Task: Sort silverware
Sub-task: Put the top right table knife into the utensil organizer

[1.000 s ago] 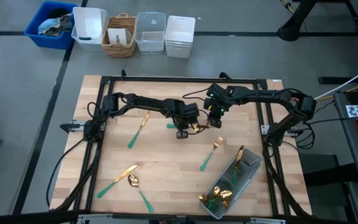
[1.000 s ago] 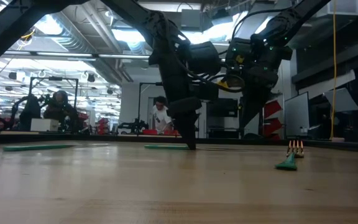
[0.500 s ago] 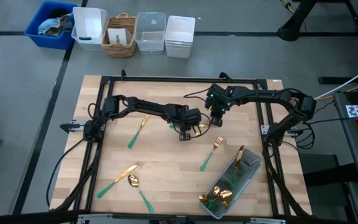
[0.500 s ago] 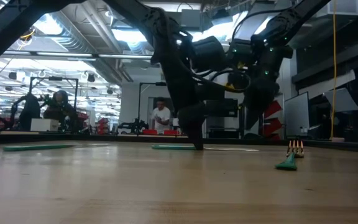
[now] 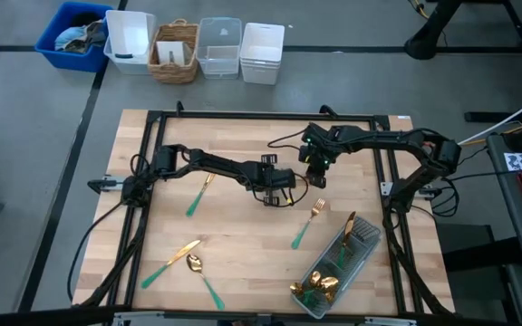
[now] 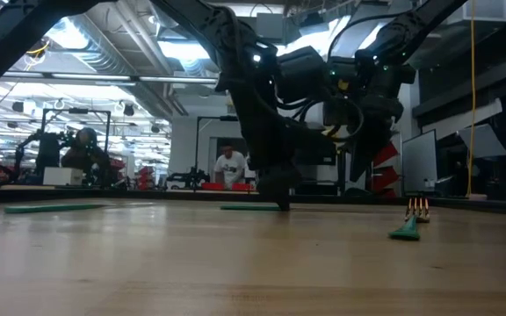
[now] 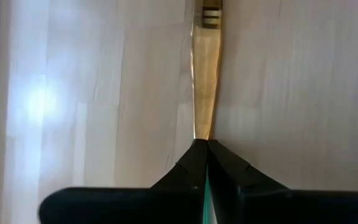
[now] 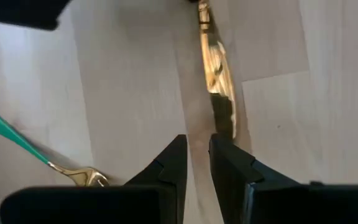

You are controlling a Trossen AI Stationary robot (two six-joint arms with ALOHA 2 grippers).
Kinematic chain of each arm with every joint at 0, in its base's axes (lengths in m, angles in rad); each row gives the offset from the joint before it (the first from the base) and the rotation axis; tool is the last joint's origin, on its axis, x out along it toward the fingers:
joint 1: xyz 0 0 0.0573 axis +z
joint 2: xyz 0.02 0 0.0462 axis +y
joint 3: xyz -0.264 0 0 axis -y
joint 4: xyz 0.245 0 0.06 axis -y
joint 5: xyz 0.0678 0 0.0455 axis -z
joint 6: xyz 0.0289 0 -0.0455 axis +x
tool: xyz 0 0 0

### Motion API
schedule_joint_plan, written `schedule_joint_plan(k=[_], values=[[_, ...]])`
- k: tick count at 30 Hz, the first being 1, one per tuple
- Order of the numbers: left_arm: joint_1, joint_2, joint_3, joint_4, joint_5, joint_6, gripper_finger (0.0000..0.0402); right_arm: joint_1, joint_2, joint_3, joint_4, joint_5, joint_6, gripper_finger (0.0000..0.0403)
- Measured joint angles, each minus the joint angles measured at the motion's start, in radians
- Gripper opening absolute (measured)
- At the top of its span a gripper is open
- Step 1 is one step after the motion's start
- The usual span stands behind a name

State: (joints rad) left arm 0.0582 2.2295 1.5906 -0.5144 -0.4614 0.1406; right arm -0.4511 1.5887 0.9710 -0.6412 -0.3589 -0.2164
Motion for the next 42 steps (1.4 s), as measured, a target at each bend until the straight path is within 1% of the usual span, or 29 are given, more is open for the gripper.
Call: schedule_joint_plan(k=[4,9,12,21,25,30,34,39,42], values=[[0.001,0.0,0.0,-0.001,0.003,0.009,0.0001,-0.001,0.0,0.0,0.002,0.011,0.001,0.0069],[0.01,0.0,0.001,-0.001,0.023,0.062,0.0016,-0.001,0.0,0.0,0.002,0.009,0.001,0.0069],[0.017,0.0,0.003,0.003,0.059,0.098,0.0034,-0.001,0.0,0.0,0.002,0.009,0.002,0.0069],[0.044,0.0,0.005,0.004,0.087,0.096,0.0106,-0.001,0.0,0.0,-0.007,0.009,0.002,0.0069],[0.074,0.002,0.006,0.003,0.168,0.062,0.0116,-0.001,0.0,0.0,-0.015,0.009,0.002,0.0069],[0.117,0.002,0.006,-0.001,0.341,0.009,0.0103,-0.001,0.0,0.0,-0.015,0.009,0.002,0.0069],[0.142,0.003,0.006,-0.005,0.431,-0.037,0.0074,-0.001,0.0,0.0,-0.015,0.009,0.002,0.0069],[0.146,0.003,0.006,-0.027,0.451,-0.061,0.0028,-0.001,0.0,0.0,-0.015,0.01,0.002,0.0069],[0.146,0.003,0.006,-0.027,0.453,-0.079,0.001,-0.001,0.0,0.0,-0.014,0.01,0.002,0.0069]])
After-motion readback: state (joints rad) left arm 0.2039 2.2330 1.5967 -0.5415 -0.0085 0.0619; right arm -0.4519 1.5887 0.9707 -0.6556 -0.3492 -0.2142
